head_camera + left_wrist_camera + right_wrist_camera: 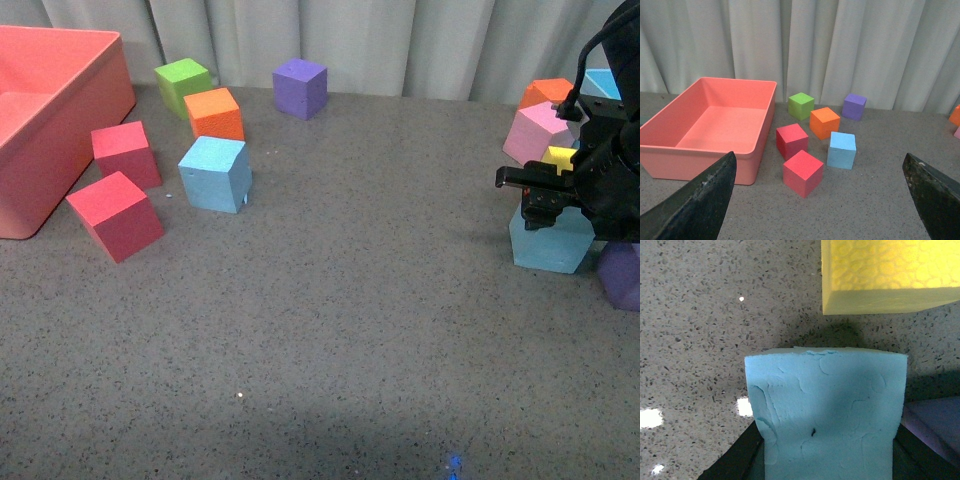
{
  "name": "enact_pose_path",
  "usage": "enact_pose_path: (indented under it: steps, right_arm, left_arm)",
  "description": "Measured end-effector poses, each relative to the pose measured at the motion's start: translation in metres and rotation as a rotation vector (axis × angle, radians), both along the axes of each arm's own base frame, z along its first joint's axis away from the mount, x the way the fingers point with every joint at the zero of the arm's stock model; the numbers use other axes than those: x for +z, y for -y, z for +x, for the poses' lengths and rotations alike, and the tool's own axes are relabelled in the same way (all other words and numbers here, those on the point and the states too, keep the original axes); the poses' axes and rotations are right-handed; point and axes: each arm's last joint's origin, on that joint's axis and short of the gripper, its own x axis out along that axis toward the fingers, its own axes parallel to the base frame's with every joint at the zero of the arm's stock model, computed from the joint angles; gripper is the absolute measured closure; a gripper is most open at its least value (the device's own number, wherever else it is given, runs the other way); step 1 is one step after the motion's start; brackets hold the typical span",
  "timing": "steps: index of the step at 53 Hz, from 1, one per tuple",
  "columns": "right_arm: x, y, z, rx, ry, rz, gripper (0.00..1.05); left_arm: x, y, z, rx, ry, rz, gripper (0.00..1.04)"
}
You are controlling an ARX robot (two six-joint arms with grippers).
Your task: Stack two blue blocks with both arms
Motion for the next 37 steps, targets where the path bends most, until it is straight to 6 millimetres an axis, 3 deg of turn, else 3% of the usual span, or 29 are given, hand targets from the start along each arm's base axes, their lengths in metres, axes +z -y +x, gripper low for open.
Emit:
enact_pose_path:
  steps: [10, 23, 37]
  right_arm:
    - [0.011, -0.018, 0.004, 0.048, 0.027, 0.034, 0.62]
    - [0.028, -0.063, 0.024, 0.136, 0.079, 0.077, 0.63]
    - [0.010, -0.128, 0.042, 0.235, 0.027, 0.085, 0.63]
  left_arm:
    - [0.000, 0.000, 0.000, 0.000, 0.000, 0.000, 0.07]
    - [0.000, 0.000, 0.000, 0.000, 0.000, 0.000, 0.07]
    - [0.000, 0.000, 0.000, 0.000, 0.000, 0.000, 0.07]
